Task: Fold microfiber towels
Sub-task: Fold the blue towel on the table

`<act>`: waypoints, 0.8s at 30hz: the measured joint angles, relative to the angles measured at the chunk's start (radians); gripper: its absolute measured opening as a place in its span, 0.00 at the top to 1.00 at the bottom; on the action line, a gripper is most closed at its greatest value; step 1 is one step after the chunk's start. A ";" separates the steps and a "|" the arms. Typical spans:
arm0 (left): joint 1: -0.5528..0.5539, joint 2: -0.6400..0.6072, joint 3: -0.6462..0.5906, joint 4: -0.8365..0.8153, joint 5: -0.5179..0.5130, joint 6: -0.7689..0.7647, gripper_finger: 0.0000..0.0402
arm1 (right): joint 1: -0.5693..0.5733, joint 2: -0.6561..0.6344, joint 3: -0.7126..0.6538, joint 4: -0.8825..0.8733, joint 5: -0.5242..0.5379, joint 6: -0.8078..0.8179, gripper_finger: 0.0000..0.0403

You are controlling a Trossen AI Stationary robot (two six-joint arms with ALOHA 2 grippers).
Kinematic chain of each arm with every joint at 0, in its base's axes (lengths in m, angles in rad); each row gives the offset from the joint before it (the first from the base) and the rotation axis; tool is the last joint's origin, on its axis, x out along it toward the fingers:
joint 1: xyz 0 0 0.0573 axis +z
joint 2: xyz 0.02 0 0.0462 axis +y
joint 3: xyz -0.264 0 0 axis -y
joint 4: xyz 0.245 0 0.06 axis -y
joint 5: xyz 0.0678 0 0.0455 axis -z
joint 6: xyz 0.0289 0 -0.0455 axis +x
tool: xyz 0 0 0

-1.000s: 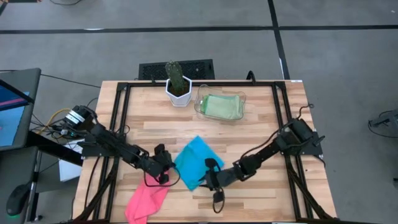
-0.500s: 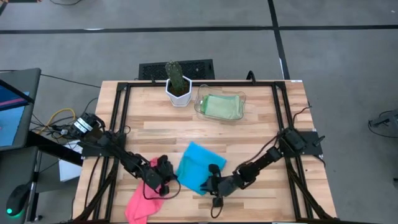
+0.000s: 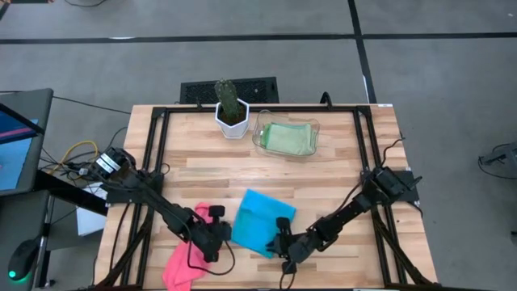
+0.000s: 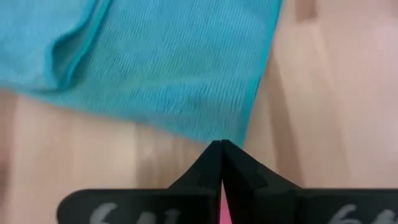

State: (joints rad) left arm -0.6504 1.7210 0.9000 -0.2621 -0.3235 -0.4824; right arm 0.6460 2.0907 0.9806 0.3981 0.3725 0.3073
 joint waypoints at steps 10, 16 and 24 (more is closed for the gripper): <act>-0.152 -0.001 0.067 0.078 -0.508 0.233 1.00 | 0.002 0.001 -0.001 0.001 -0.001 0.000 0.80; -0.122 0.000 -0.101 0.386 -0.484 0.223 1.00 | 0.002 0.002 -0.001 0.001 -0.003 0.000 0.80; -0.100 -0.001 -0.213 0.508 -0.302 0.129 1.00 | 0.002 0.002 -0.001 -0.002 -0.004 0.008 0.80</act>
State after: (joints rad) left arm -0.7501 1.7203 0.6866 0.2463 -0.6253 -0.3537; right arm 0.6476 2.0926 0.9794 0.3958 0.3687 0.3149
